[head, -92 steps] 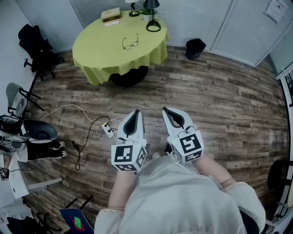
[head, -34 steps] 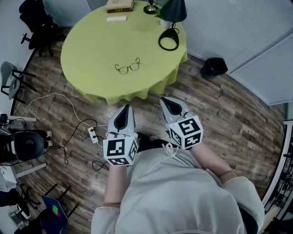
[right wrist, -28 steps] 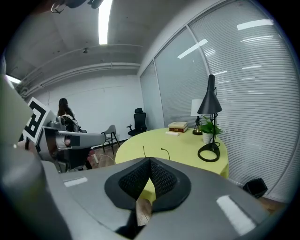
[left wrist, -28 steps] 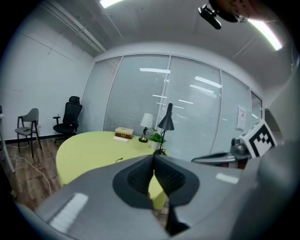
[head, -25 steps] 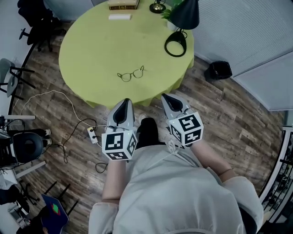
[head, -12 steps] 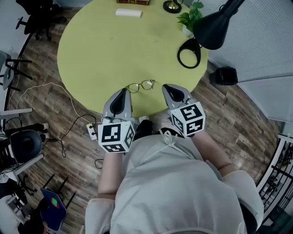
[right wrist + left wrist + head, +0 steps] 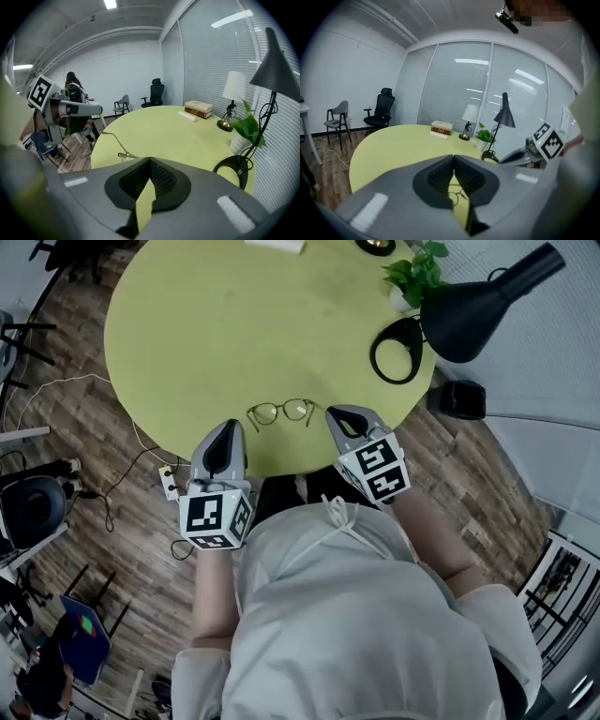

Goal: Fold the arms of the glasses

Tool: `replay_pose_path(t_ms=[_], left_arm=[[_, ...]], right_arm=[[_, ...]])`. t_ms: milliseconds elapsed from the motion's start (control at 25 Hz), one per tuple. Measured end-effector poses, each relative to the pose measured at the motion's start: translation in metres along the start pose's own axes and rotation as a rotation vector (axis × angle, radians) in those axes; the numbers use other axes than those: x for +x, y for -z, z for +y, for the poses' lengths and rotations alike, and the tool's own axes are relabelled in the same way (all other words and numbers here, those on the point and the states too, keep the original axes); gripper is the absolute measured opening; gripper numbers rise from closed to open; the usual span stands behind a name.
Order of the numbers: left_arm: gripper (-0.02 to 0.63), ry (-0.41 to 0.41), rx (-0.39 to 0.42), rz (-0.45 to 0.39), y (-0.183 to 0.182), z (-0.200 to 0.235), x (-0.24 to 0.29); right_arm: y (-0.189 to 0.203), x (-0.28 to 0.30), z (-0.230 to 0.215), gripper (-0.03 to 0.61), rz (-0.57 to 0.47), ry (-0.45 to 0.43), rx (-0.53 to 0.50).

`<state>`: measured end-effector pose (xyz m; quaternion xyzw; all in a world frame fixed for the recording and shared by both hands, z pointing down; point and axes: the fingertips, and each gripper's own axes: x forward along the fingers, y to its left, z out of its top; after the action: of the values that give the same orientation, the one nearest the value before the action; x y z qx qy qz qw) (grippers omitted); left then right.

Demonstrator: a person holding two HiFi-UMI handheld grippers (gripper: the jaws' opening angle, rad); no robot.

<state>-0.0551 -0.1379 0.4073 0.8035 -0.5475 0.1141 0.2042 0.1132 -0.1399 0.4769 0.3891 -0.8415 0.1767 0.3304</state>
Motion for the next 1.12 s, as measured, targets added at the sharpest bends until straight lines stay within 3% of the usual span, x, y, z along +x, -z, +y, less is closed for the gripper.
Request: replay_pose_path(t_ms=[160, 440, 520, 560, 800, 1120], left_arm=[[0.006, -0.097, -0.042, 0.0, 0.027, 0.023, 0.005], [0.006, -0.077, -0.091, -0.018, 0.058, 0.032, 0.012], [0.006, -0.089, -0.086, -0.009, 0.065, 0.035, 0.016], [0.006, -0.095, -0.084, -0.003, 0.069, 0.036, 0.018], [0.006, -0.109, -0.06, 0.042, 0.087, 0.046, 0.026], [0.006, -0.095, -0.094, 0.053, 0.093, 0.049, 0.041]], right_arm=[[0.018, 0.021, -0.001, -0.002, 0.051, -0.065, -0.056], [0.048, 0.059, -0.008, 0.003, 0.169, -0.166, -0.212], [0.053, 0.066, -0.009, 0.104, 0.192, -0.204, -0.253], [0.054, 0.069, -0.008, 0.106, 0.194, -0.219, -0.277], [0.042, 0.08, 0.003, 0.102, 0.183, -0.256, -0.457], [0.036, 0.079, 0.01, 0.053, 0.205, -0.317, -0.633]])
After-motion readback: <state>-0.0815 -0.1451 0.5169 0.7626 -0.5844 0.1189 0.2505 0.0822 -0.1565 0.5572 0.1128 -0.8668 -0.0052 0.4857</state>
